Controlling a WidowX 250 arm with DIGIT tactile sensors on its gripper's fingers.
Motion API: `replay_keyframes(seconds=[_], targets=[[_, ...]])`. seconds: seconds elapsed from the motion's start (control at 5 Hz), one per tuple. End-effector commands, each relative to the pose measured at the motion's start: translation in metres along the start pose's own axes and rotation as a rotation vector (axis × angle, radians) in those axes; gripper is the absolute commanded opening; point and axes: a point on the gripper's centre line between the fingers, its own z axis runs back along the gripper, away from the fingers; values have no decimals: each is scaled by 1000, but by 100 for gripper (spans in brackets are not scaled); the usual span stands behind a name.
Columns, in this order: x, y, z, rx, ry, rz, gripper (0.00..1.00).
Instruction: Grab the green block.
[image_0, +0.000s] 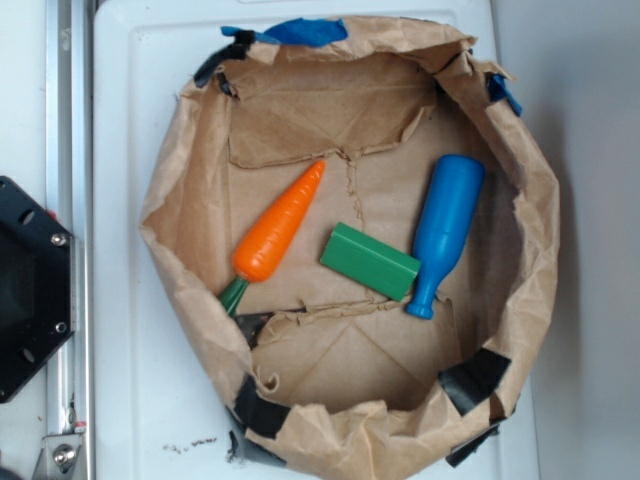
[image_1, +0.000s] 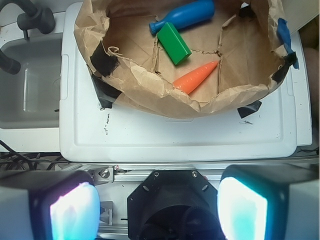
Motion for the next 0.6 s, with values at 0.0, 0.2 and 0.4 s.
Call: replay_keyframes(seconds=[0.0, 0.2, 0.4], targets=[[0, 0, 0, 0, 0, 0, 100], [40, -4, -14, -21, 19, 6, 100], [67, -4, -25, -21, 18, 30, 100]])
